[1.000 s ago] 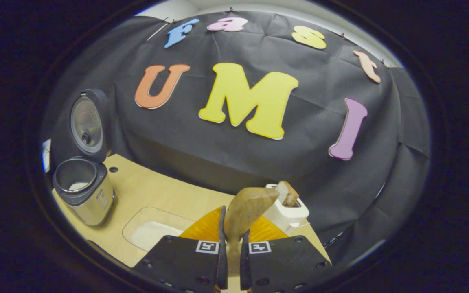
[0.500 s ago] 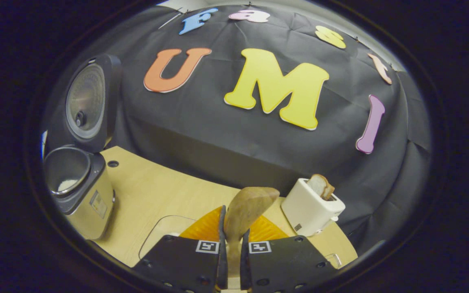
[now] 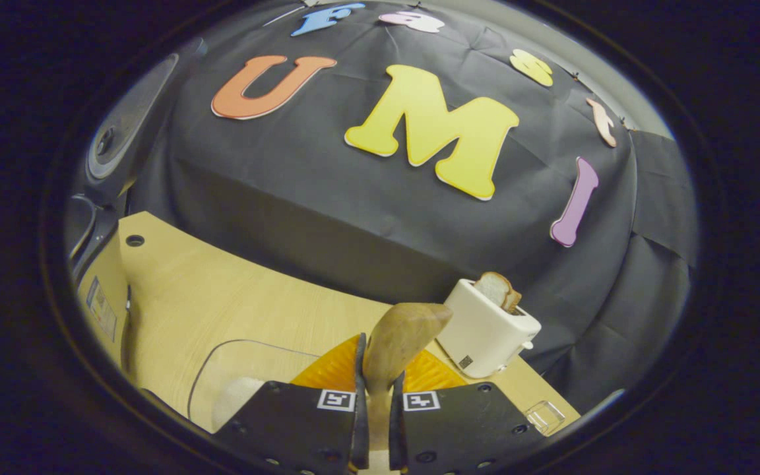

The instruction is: Close the left gripper, press the button to open the rice cooker; take a wooden spoon from the chopstick holder with the right hand, scoop a spoonful of rice and pour it into the rice cooker, then put the wooden spoon back into the chopstick holder.

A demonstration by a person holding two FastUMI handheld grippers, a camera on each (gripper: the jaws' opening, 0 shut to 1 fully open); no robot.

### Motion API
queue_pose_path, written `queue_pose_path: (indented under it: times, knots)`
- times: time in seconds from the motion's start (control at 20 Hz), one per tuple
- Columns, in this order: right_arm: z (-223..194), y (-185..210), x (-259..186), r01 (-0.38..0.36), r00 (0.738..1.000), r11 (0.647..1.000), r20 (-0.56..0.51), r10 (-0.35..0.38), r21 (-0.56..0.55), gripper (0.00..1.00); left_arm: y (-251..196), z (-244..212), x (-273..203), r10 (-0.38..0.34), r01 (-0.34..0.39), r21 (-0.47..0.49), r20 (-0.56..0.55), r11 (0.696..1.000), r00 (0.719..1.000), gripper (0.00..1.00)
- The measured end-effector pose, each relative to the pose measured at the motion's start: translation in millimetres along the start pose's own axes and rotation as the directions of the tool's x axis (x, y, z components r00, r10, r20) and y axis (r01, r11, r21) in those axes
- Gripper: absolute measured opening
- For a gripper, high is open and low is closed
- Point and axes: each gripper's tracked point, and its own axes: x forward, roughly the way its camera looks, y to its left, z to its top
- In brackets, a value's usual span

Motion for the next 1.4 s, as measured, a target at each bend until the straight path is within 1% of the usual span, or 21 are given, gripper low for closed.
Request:
queue_pose_path:
  times: [0.1,0.15,0.25,0.4,0.55,0.6,0.7,0.8,0.85,0.9,0.95,1.0,1.05,1.1,1.2,1.25,1.35,1.4]
  knots:
    - [1,7,1,-0.009,1.000,1.000,-0.003,0.009,-0.009,0.12,-1,-2,1,-0.004,0.004,0.001,-0.008,1.000,1.000,0.97]
    - [-1,13,-1,-0.031,0.999,0.999,-0.013,0.031,0.009,0.12,-2,-3,0,-0.005,0.005,0.004,-0.016,1.000,1.000,0.97]
    - [-4,29,-5,-0.092,0.995,0.992,-0.041,0.096,0.082,0.12,-3,-1,0,-0.008,0.008,0.014,-0.011,1.000,1.000,0.97]
    - [-4,40,-11,-0.122,0.988,0.978,-0.078,0.136,0.168,0.12,-4,-2,-1,-0.013,0.013,0.010,-0.013,1.000,1.000,0.96]
    - [0,49,-16,-0.192,0.970,0.944,-0.096,0.224,0.268,0.12,1,-3,0,-0.002,0.002,0.010,-0.020,1.000,1.000,0.96]
    - [-2,49,-19,-0.202,0.964,0.934,-0.107,0.242,0.296,0.12,2,-3,0,0.001,-0.001,0.010,-0.021,1.000,1.000,0.96]
    - [-3,45,-21,-0.207,0.955,0.911,-0.128,0.267,0.355,0.12,3,-3,-1,0.000,0.000,0.004,-0.020,1.000,1.000,0.96]
    - [-7,37,-22,-0.204,0.945,0.882,-0.150,0.291,0.425,0.12,2,-3,-1,-0.001,0.001,0.002,-0.022,1.000,1.000,0.96]
    - [-10,32,-24,-0.201,0.942,0.874,-0.156,0.297,0.443,0.10,2,-4,0,-0.003,0.003,0.004,-0.025,1.000,1.000,0.96]
    - [-12,24,-25,-0.189,0.944,0.874,-0.161,0.287,0.448,0.12,1,-5,-1,-0.004,0.004,0.006,-0.026,1.000,1.000,0.96]
    - [-16,16,-29,-0.182,0.943,0.872,-0.170,0.285,0.454,0.12,1,-5,0,-0.005,0.005,0.007,-0.026,1.000,1.000,0.96]
    - [-21,12,-34,-0.180,0.937,0.866,-0.187,0.296,0.467,0.12,1,-4,0,-0.004,0.005,0.008,-0.027,1.000,1.000,0.96]
    - [-26,11,-40,-0.181,0.928,0.862,-0.207,0.308,0.474,0.12,0,-5,0,-0.005,0.005,0.008,-0.027,1.000,1.000,0.96]
    - [-30,8,-45,-0.180,0.919,0.868,-0.237,0.317,0.462,0.12,0,-5,0,-0.006,0.006,0.008,-0.026,1.000,1.000,0.96]
    - [-39,8,-54,-0.200,0.895,0.866,-0.275,0.352,0.459,0.12,-1,-3,-1,-0.005,0.005,0.010,-0.023,1.000,1.000,0.96]
    - [-41,6,-56,-0.203,0.887,0.858,-0.282,0.365,0.472,0.12,-1,-2,-2,-0.006,0.006,0.010,-0.023,1.000,1.000,0.96]
    - [-45,3,-60,-0.201,0.871,0.825,-0.289,0.397,0.528,0.12,-2,-1,-4,-0.008,0.008,0.011,-0.016,1.000,1.000,0.96]
    - [-47,0,-59,-0.198,0.865,0.802,-0.285,0.414,0.564,0.12,-2,0,-4,-0.010,0.010,0.009,-0.013,1.000,1.000,0.96]
